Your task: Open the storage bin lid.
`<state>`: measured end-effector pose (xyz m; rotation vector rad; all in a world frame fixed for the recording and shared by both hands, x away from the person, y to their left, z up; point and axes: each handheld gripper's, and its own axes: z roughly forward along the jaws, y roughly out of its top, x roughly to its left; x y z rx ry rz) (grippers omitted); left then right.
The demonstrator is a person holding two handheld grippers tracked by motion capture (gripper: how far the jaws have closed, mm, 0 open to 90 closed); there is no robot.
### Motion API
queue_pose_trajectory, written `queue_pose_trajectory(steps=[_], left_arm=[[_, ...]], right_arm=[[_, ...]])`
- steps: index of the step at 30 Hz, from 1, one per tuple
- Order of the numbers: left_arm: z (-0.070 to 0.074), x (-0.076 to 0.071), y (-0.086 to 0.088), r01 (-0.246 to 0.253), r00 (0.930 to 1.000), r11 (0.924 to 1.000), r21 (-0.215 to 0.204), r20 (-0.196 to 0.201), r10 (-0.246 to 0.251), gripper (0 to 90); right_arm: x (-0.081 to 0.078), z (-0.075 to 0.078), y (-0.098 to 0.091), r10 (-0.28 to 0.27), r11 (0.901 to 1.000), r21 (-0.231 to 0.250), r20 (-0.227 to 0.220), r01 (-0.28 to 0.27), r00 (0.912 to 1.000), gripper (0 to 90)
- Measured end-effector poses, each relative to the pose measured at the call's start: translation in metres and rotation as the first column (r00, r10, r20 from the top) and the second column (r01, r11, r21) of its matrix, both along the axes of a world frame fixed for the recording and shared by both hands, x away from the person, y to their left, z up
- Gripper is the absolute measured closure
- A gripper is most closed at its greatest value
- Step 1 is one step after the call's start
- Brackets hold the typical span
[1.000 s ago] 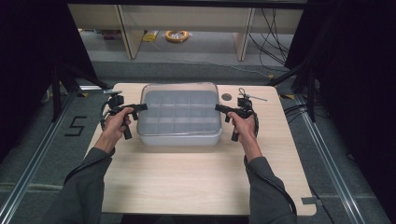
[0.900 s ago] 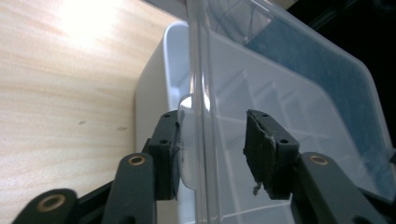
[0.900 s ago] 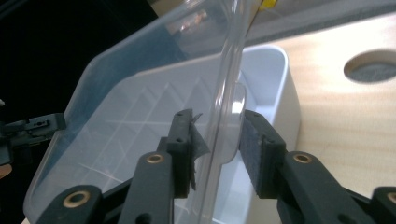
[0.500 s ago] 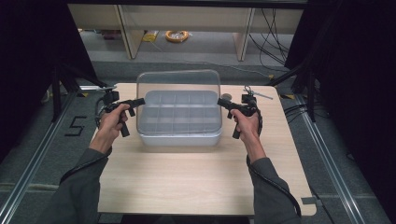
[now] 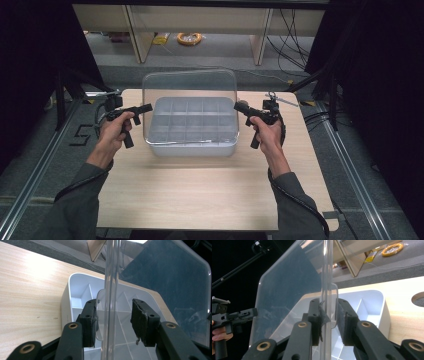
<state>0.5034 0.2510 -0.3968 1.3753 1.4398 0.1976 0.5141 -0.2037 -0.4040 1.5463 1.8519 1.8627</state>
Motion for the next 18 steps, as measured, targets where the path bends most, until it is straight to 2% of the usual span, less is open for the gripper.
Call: queue_pose_trajectory(steps=[1, 2, 3, 4, 6, 8, 11, 13, 15, 17, 18], left_arm=[[0.001, -0.002, 0.0, 0.001, 1.0, 1.0, -0.001, 0.005, -0.001, 56.4], [0.002, -0.003, 0.001, 0.003, 1.0, 1.0, 0.001, 0.006, -0.003, 56.4], [0.003, -0.004, 0.001, 0.004, 0.9999, 1.0, 0.001, 0.011, -0.004, 56.4], [0.003, -0.005, 0.002, 0.004, 0.9999, 1.0, 0.002, 0.013, -0.004, 56.4], [0.004, -0.007, 0.002, 0.007, 0.9998, 0.9999, 0.008, 0.017, -0.008, 56.3], [0.004, -0.009, 0.003, 0.015, 0.9997, 0.9998, 0.01, 0.021, -0.015, 56.3], [0.005, -0.013, 0.003, 0.018, 0.9995, 0.9998, 0.013, 0.026, -0.018, 56.0], [0.005, -0.017, 0.004, 0.021, 0.9992, 0.9996, 0.016, 0.033, -0.022, 55.9], [0.005, -0.021, 0.004, 0.028, 0.9989, 0.9994, 0.02, 0.037, -0.029, 55.6], [0.005, -0.026, 0.005, 0.034, 0.9984, 0.999, 0.03, 0.043, -0.036, 55.3], [0.005, -0.029, 0.005, 0.035, 0.9981, 0.9989, 0.031, 0.05, -0.036, 55.2]], right_arm=[[-0.001, 0.001, 0.0, 0.002, 1.0, 0.003, -0.002, -0.002, 1.0, 75.2], [-0.002, 0.001, -0.001, 0.011, 0.9999, -0.005, 0.017, -0.01, 0.9998, 75.3], [-0.005, 0.003, 0.0, 0.006, 1.0, 0.006, -0.001, -0.006, 1.0, 75.3], [-0.005, 0.003, 0.0, 0.009, 1.0, -0.004, 0.012, -0.009, 0.9999, 75.3], [-0.009, 0.004, 0.002, 0.009, 0.9999, 0.013, -0.011, -0.009, 0.9999, 75.4], [-0.009, 0.003, 0.0, 0.01, 0.9999, -0.005, 0.02, -0.01, 0.9998, 75.5], [-0.014, 0.006, 0.002, 0.012, 0.9998, 0.013, 0.0, -0.012, 0.9999, 75.7], [-0.017, 0.005, 0.0, 0.015, 0.9999, 0.003, 0.025, -0.015, 0.9996, 75.9], [-0.021, 0.005, 0.0, 0.018, 0.9998, 0.012, 0.029, -0.019, 0.9994, 76.3], [-0.026, 0.007, 0.001, 0.028, 0.9994, 0.022, 0.022, -0.029, 0.9994, 76.5], [-0.03, 0.008, 0.002, 0.025, 0.9991, 0.034, 0.001, -0.025, 0.9997, 76.6]])
